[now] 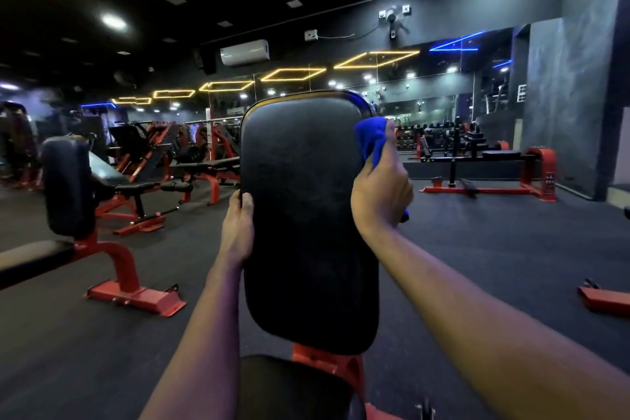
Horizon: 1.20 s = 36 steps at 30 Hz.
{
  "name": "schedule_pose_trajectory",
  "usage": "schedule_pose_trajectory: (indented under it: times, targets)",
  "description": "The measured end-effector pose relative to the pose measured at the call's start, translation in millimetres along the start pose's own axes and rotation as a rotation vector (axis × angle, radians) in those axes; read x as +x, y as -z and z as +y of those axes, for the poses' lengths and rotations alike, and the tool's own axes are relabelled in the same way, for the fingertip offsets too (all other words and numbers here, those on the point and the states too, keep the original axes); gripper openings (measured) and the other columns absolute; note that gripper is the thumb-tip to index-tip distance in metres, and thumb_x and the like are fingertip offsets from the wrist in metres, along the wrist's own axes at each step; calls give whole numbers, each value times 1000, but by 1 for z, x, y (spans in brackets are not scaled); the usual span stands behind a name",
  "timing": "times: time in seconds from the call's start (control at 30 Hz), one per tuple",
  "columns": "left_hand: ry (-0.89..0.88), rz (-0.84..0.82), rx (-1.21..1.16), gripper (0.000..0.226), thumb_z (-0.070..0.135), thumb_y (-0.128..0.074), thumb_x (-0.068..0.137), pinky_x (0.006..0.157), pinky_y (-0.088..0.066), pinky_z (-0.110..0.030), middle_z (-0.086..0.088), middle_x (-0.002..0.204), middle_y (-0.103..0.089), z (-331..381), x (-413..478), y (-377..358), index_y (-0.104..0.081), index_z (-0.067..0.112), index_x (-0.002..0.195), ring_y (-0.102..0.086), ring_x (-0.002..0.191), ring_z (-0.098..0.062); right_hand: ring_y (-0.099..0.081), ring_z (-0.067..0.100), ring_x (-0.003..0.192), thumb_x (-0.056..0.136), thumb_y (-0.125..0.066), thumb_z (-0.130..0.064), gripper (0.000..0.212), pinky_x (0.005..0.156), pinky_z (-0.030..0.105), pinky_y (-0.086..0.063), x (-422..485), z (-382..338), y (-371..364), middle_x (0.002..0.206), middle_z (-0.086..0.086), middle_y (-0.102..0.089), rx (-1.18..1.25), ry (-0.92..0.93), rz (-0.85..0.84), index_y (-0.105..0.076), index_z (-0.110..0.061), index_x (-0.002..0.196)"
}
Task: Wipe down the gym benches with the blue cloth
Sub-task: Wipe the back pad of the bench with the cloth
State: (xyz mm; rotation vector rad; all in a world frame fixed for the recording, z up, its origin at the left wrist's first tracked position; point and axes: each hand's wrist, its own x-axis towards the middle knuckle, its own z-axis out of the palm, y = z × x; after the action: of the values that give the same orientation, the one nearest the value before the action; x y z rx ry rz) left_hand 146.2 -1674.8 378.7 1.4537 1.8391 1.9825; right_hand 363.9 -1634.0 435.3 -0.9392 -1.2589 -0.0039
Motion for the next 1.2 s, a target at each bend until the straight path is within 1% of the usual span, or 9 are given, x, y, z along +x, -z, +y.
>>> schedule_pose_trajectory:
  times: [0.3,0.4,0.47,0.63,0.77,0.87,0.97,1.07,1.2]
  targets:
    - [5,-20,18,53,41,-24,106,99,-22,-16,2,154,-33,2,-13,0,-26,15,153,-31,134,-5,-68,41,72,84,-65,1,53,53,41,-52,-127,72,19,108,20,-71,-163,19,-127,-58,-9,136]
    - [75,-54,26,59,48,-22,105,104,-20,-20,-2,158,-30,-12,-21,4,-23,17,155,-28,145,-19,-64,44,79,99,-52,-24,33,64,42,-45,-121,75,39,91,25,-67,-205,-440,-291,-58,-12,129]
    - [91,-59,11,59,49,-22,105,102,-21,-21,-2,156,-34,-18,-25,5,-27,17,154,-30,144,-21,-59,38,82,103,-41,-36,35,69,38,-38,-92,66,40,93,22,-63,-161,-670,-213,-57,-11,121]
    - [98,-83,-18,52,50,-22,104,96,-29,-27,5,134,-49,-14,-25,11,-41,24,145,-43,130,-18,-57,31,89,100,-24,-59,56,73,35,-37,-33,23,31,92,11,-62,-43,-329,-414,-48,-29,141]
    - [110,-94,12,52,50,-20,104,92,-30,-29,2,131,-51,-15,-26,13,-44,22,141,-44,115,-13,-64,22,78,91,-43,-67,56,63,31,-44,-16,62,38,82,1,-69,-29,-110,-326,-70,-26,118]
    - [111,-98,6,50,50,-21,104,89,-33,-31,1,126,-55,-17,-27,11,-47,23,136,-49,114,-18,-66,18,84,82,-53,-74,60,70,38,-55,-21,70,26,96,-2,-69,231,-131,-336,-59,-34,126]
    - [100,-90,9,49,48,-21,105,90,-33,-30,-2,132,-55,-19,-26,11,-45,24,140,-49,115,-16,-60,16,111,84,-49,-70,68,97,45,-50,-25,50,13,133,-6,-55,463,-198,-462,-27,-39,141]
    - [72,-85,37,49,44,-20,106,91,-28,-23,-2,141,-50,-17,-29,10,-40,23,146,-46,126,-19,-44,6,123,97,-39,-59,62,99,30,-40,-37,49,8,150,-26,-29,443,-168,-442,-8,-53,151]
    - [69,-57,20,50,40,-20,107,92,-22,-16,-3,153,-39,-14,-34,4,-31,21,152,-34,140,-23,-52,3,118,101,-38,-50,55,93,11,-40,-70,69,5,144,-9,-49,416,-167,-340,-22,-43,153]
